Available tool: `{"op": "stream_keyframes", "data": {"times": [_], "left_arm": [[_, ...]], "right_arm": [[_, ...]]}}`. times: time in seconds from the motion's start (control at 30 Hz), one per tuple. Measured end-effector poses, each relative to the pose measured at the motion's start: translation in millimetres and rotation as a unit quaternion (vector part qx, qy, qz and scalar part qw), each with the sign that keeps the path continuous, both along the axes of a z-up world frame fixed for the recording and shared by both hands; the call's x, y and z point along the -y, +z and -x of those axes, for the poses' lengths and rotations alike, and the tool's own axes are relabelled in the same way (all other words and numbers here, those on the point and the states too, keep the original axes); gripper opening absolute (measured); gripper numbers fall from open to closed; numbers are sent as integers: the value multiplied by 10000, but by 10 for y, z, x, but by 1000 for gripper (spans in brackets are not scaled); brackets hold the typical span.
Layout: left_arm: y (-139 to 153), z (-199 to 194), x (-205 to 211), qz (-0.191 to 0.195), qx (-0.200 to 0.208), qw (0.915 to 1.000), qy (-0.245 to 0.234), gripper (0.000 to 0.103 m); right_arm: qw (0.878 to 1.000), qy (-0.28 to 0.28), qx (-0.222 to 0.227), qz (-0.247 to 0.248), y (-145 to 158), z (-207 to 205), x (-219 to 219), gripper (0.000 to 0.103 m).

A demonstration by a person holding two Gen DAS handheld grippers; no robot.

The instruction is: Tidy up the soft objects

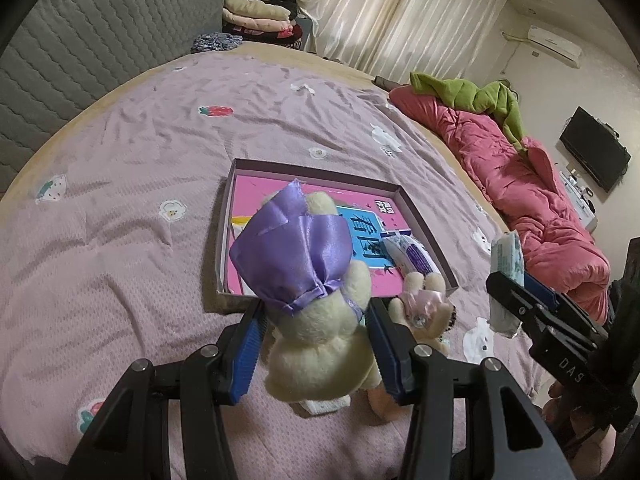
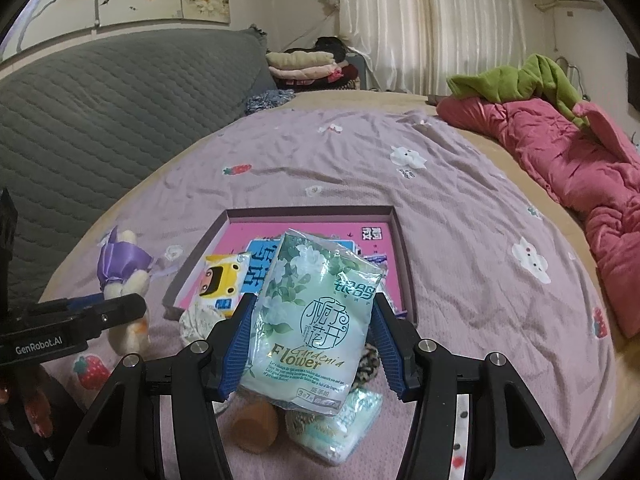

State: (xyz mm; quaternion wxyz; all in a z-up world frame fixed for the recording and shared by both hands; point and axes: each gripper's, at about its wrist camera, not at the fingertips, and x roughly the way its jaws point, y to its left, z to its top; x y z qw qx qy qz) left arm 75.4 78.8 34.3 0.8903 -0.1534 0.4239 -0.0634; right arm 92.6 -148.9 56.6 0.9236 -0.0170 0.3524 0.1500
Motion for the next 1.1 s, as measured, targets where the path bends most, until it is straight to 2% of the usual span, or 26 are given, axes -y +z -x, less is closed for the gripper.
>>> {"op": "stream_keyframes", "data": {"times": [0.57, 0.77, 0.93, 1.1], "left_arm": [[-162, -483, -198, -15, -77, 9996, 255, 51], [-271, -679, -232, -169, -183, 9990, 360, 51], [-300, -776, -226, -312, -95, 9991, 283, 51], [-357, -848, -258, -260, -126, 9993, 250, 51]], "right_arm": [[9999, 45, 41, 132, -85, -491, -246, 58], [9997, 0, 49, 244, -106, -631, -307, 58], [9993, -100, 34, 354, -140, -758, -341, 58], [9986, -208, -64, 485, -189, -888, -368, 58]]}}
